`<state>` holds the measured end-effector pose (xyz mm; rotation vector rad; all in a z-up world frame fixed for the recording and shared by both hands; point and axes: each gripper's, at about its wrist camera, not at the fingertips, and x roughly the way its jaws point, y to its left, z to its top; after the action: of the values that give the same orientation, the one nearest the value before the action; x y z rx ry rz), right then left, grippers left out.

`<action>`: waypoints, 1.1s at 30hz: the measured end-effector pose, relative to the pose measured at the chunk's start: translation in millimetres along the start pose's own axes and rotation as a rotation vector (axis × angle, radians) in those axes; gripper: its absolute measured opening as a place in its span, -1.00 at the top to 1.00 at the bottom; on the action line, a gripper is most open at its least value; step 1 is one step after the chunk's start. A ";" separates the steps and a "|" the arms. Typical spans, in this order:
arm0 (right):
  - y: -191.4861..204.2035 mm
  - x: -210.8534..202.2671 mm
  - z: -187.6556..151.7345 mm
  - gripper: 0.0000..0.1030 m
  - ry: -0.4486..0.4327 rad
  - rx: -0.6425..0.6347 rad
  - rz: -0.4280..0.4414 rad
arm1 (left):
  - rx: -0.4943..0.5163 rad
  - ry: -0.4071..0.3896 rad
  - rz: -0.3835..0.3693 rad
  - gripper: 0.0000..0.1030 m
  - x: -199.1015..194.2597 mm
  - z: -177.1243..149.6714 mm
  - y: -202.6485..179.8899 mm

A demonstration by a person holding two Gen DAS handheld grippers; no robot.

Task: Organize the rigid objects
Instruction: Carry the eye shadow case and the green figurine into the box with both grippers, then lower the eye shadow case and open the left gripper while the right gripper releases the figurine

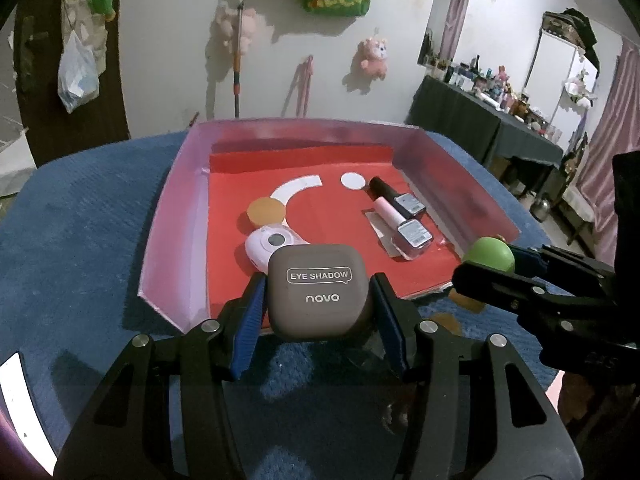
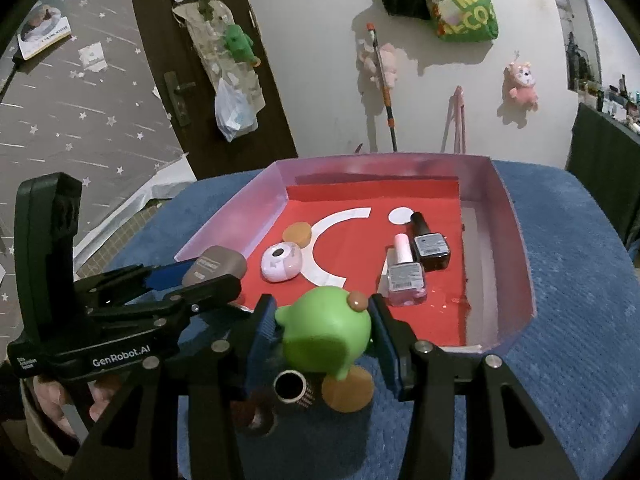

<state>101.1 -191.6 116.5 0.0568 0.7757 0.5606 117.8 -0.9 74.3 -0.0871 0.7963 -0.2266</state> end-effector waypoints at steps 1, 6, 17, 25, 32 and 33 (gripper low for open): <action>-1.2 4.2 1.6 0.03 0.009 0.001 0.004 | -0.001 0.012 -0.003 0.03 3.7 0.6 0.9; -11.9 28.6 9.1 0.03 0.073 0.023 0.028 | -0.014 0.086 -0.020 0.03 26.2 1.8 6.5; -25.5 62.6 16.6 0.03 0.173 0.042 0.057 | -0.018 0.146 -0.016 0.12 54.1 6.7 10.7; -32.4 85.6 14.2 0.04 0.223 0.055 0.034 | -0.043 0.122 -0.042 0.13 56.5 7.5 16.9; -37.5 87.8 13.4 0.04 0.209 0.051 -0.022 | -0.039 0.099 -0.035 0.15 62.8 14.1 13.7; -38.4 86.3 13.1 0.04 0.204 0.045 -0.038 | -0.037 0.098 -0.031 0.15 64.1 15.2 12.6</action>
<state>177.2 -179.3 60.4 0.0264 0.9857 0.5175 174.2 -3.8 38.1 -0.1244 0.8973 -0.2472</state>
